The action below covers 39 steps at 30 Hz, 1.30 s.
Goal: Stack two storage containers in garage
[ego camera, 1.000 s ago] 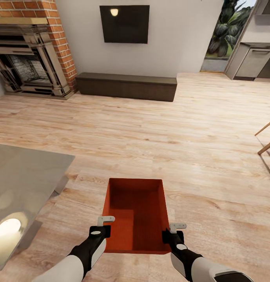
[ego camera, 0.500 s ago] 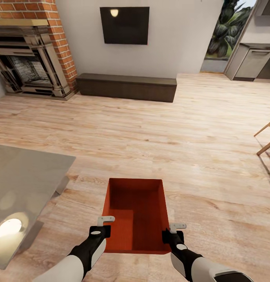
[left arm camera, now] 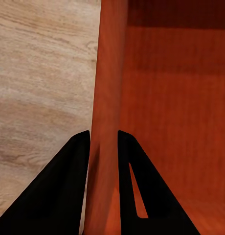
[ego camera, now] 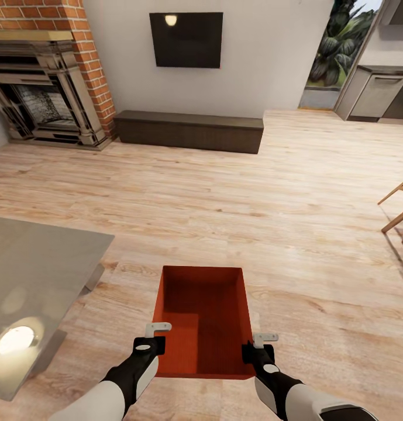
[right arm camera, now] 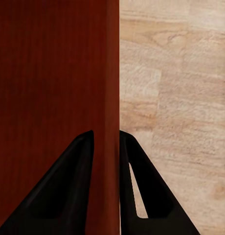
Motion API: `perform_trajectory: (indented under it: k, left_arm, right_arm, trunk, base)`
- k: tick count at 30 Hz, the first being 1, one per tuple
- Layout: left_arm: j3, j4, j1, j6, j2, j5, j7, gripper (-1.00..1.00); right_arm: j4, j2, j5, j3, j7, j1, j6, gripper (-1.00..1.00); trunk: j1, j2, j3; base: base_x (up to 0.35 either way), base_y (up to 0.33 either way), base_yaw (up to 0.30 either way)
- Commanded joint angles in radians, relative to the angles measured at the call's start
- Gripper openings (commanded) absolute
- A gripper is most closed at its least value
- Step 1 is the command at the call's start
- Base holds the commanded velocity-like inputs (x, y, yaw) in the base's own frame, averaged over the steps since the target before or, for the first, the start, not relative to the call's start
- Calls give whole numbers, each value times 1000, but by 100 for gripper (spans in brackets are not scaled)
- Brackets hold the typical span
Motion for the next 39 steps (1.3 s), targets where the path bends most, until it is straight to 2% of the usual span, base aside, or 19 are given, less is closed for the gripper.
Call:
perform_trajectory:
  k: [1, 10, 21, 39]
  left_arm:
    - [1, -1, 1, 9, 0, -5, 22, -100]
    - [1, -1, 1, 9, 0, -5, 22, -100]
    - [0, -1, 1, 9, 0, -5, 22, -100]
    - [0, -1, 1, 9, 0, -5, 22, -100]
  right_arm:
    - [-1, 1, 7, -30, -2, -1, -1, -100]
    - [-1, 1, 7, -30, -2, -1, -1, -100]
    - [-1, 1, 8, -30, -2, -1, -3, -100]
    - [-1, 1, 8, -30, -2, -1, -4, -100]
  trunk:
    - [-4, 7, 3]
    - [-38, 70, 31]
    - [-38, 70, 31]
    - [-38, 70, 58]
  base:
    - [0, 0, 0]
    - [0, 0, 0]
    - [0, 0, 0]
    - [0, 0, 0]
